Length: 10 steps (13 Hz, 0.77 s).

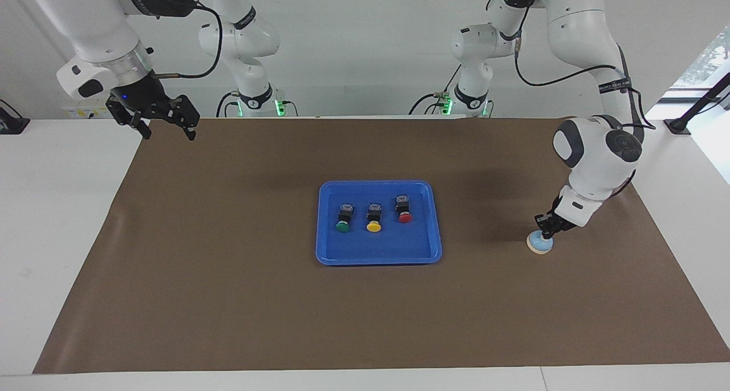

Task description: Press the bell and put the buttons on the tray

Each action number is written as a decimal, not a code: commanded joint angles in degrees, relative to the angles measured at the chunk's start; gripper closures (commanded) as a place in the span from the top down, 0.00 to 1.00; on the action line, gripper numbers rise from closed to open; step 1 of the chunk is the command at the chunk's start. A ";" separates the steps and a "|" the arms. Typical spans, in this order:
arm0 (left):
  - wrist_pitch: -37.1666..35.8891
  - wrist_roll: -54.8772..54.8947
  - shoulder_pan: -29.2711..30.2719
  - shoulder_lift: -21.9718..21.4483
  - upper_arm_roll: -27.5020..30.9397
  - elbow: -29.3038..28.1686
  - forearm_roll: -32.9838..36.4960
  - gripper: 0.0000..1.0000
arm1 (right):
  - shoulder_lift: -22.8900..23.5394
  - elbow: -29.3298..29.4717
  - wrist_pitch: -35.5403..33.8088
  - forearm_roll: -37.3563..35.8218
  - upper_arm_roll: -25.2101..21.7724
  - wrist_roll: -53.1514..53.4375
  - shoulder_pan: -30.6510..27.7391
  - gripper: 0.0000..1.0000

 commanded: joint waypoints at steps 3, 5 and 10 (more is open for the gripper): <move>-12.35 -0.08 -0.20 -6.42 0.23 3.86 1.34 0.09 | -0.90 -0.84 0.00 -0.61 0.87 -0.65 -0.99 1.00; -16.59 -0.17 -0.47 -11.43 0.05 4.14 1.25 0.50 | -0.90 -0.84 0.00 -0.61 0.87 -0.65 -0.99 1.00; -27.22 -0.17 -0.64 -23.03 -0.21 4.22 0.64 1.00 | -0.90 -0.84 0.00 -0.61 0.87 -0.65 -0.99 1.00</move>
